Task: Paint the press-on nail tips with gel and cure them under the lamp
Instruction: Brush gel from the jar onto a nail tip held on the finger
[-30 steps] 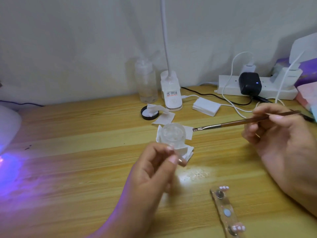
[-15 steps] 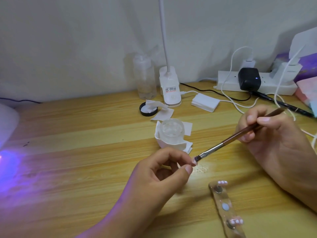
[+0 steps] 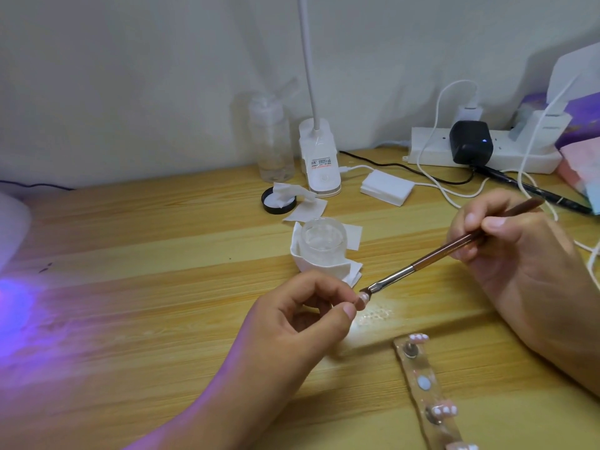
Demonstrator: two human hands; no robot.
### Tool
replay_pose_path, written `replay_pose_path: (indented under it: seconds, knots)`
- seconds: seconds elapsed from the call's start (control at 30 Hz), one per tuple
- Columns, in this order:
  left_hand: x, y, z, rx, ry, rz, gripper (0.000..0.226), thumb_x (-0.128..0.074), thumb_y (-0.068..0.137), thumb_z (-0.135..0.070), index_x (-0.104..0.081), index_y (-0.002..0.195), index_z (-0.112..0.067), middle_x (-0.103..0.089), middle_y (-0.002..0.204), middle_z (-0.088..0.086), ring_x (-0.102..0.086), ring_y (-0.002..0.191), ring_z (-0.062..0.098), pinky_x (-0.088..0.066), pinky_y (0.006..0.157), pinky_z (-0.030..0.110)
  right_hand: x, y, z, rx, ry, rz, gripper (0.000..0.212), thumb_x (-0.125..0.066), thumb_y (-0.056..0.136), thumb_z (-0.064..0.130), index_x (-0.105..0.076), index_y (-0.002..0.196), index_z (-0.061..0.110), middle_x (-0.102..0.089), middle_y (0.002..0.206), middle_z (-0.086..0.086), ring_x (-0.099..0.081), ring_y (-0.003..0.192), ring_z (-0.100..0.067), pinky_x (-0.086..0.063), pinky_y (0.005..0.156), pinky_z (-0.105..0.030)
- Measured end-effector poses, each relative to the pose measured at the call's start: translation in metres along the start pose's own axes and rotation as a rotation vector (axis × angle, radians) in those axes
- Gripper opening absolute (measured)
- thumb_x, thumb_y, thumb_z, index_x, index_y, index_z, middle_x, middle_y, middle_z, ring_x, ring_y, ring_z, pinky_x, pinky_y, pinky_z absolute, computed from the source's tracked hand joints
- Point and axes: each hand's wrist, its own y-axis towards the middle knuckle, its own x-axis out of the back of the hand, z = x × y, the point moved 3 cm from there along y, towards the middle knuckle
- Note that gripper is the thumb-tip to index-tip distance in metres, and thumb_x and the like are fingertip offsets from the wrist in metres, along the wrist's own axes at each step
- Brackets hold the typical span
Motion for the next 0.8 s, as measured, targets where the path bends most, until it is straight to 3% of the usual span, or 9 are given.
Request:
replay_pose_path:
  seconds: [0.1,0.23,0.4,0.57,0.8]
  knots:
    - [-0.001,-0.0006,-0.0004,0.007,-0.002,0.011,0.019,-0.065,0.068,-0.041,-0.071,0.079,-0.027,-0.072,0.083,-0.011,-0.051,0.067,0.006,-0.046,0.062,0.018,0.0011,0.0006,0.0008,0.016,-0.025,-0.027,0.03,-0.041,0.078,0.008,-0.064,0.066,0.022,-0.056,0.067,0.001,-0.05,0.063,-0.01,-0.046,0.057,-0.016]
    - [-0.0019,-0.0011,-0.0004,0.02,-0.004,0.004,0.02,-0.065,0.066,-0.042,-0.072,0.077,-0.027,-0.072,0.082,-0.008,-0.054,0.068,0.006,-0.046,0.061,0.016,0.0024,0.0031,0.0,-0.076,0.115,-0.068,0.027,-0.041,0.078,0.012,-0.062,0.063,0.02,-0.053,0.062,0.003,-0.048,0.056,-0.009,-0.044,0.054,-0.016]
    - [-0.0025,-0.0009,-0.002,0.016,0.02,0.006,0.018,-0.065,0.065,-0.043,-0.074,0.075,-0.03,-0.068,0.083,0.008,-0.054,0.067,0.007,-0.047,0.06,0.019,-0.0021,0.0017,-0.002,-0.132,0.104,-0.043,0.025,-0.043,0.077,0.012,-0.062,0.062,0.018,-0.053,0.063,0.002,-0.048,0.055,-0.008,-0.045,0.054,-0.016]
    - [-0.0019,-0.0012,-0.0007,0.028,0.01,0.001,0.017,-0.066,0.065,-0.041,-0.073,0.075,-0.029,-0.066,0.075,-0.007,-0.053,0.063,0.006,-0.049,0.059,0.02,-0.0049,-0.0015,-0.0009,-0.128,0.037,-0.016,0.025,-0.044,0.076,0.012,-0.064,0.062,0.02,-0.054,0.065,-0.001,-0.05,0.056,-0.009,-0.046,0.055,-0.015]
    - [-0.001,0.0004,0.0012,0.018,0.004,-0.004,0.022,-0.066,0.068,-0.044,-0.073,0.084,-0.029,-0.075,0.09,-0.01,-0.062,0.076,0.002,-0.049,0.068,0.014,-0.0003,0.0002,0.0014,-0.023,-0.006,-0.067,0.028,-0.042,0.077,0.008,-0.062,0.062,0.021,-0.054,0.064,0.0,-0.048,0.06,-0.01,-0.044,0.054,-0.015]
